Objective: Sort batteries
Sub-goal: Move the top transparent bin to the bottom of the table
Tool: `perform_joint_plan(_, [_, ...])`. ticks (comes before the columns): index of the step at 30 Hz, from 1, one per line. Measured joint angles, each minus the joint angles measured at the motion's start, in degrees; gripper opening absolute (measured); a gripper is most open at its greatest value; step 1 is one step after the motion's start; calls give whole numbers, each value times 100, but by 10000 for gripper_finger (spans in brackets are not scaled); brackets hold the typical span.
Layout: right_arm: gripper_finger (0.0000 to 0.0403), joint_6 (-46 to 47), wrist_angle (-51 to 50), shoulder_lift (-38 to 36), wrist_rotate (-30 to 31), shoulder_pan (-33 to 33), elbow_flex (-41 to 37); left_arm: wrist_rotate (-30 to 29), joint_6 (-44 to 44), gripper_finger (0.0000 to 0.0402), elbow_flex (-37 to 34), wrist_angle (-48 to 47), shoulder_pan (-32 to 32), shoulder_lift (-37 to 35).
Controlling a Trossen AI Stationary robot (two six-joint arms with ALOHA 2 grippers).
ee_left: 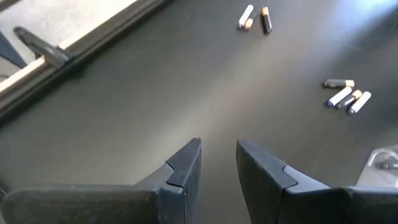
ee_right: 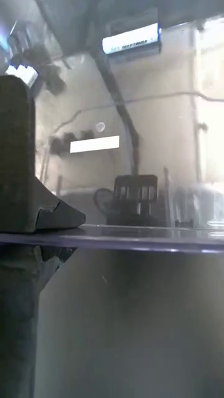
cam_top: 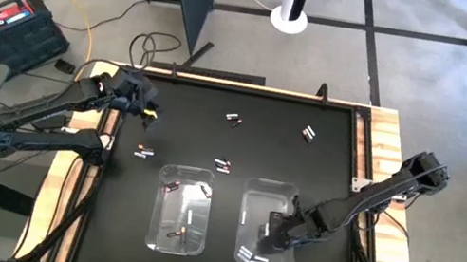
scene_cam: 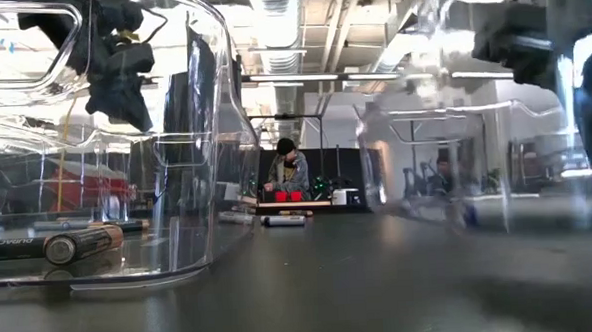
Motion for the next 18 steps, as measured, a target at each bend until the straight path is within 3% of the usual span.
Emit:
perform_joint_plan(9, [6, 187, 553, 384, -35, -79, 7, 0, 243, 98, 0, -142, 0, 0])
perform_joint_plan(18, [16, 145, 365, 328, -84, -68, 7, 0, 749, 98, 0, -124, -1, 2])
